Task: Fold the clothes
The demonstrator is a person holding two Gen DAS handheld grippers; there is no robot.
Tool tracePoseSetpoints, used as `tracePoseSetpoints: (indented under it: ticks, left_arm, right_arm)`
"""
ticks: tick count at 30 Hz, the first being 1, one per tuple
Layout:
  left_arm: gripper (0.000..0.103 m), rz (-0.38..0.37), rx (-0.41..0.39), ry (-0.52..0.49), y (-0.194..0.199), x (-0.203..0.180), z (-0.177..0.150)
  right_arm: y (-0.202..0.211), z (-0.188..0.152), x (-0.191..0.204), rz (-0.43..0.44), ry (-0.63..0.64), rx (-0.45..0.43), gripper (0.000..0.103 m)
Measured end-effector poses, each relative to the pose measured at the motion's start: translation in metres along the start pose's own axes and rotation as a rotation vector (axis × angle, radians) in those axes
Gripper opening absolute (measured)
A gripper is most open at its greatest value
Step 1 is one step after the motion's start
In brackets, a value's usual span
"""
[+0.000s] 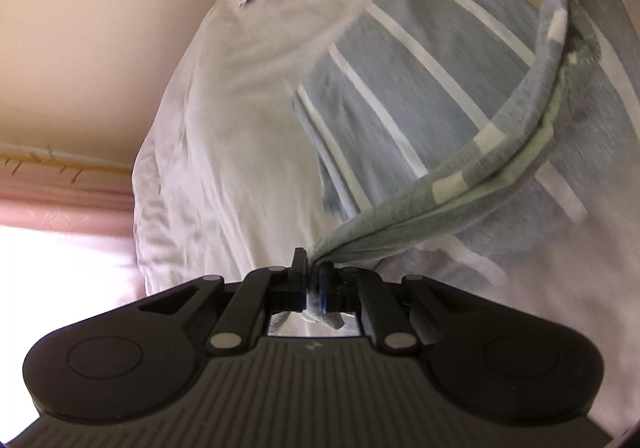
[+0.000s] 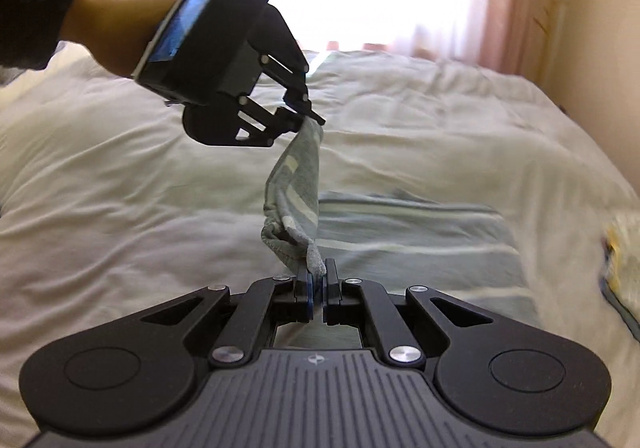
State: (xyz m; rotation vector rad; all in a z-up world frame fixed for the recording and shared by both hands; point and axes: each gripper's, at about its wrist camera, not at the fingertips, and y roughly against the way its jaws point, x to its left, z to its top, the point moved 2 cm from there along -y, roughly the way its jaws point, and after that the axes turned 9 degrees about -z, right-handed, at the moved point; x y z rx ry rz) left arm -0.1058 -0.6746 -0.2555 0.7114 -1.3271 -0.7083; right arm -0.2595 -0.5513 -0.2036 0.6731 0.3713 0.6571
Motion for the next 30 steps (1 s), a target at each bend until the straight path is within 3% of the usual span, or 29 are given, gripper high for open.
tracePoseSetpoints:
  ticks: [5,12,17,25,30]
  left_arm:
    - [0.004,-0.045,-0.002,-0.044,-0.057,0.033,0.066]
    - [0.003,-0.114,-0.025,-0.089,-0.121,0.064,0.122]
    - [0.004,-0.172,-0.03,-0.149,-0.152,0.069,0.142]
    - [0.006,-0.246,-0.039,-0.112,-0.187,0.061,0.148]
    - [0.006,-0.248,-0.063,-0.05,-0.192,0.064,0.149]
  right_arm:
    - [-0.027,-0.018,-0.098,-0.003,-0.191,0.093,0.004]
    - [-0.055,-0.049,-0.197,-0.016,-0.431,0.179,0.004]
    - [-0.07,-0.067,-0.222,-0.001,-0.5,0.229,0.004]
    - [-0.088,-0.089,-0.234,0.01,-0.6,0.284,0.004]
    - [-0.082,-0.093,-0.234,0.013,-0.62,0.277,0.004]
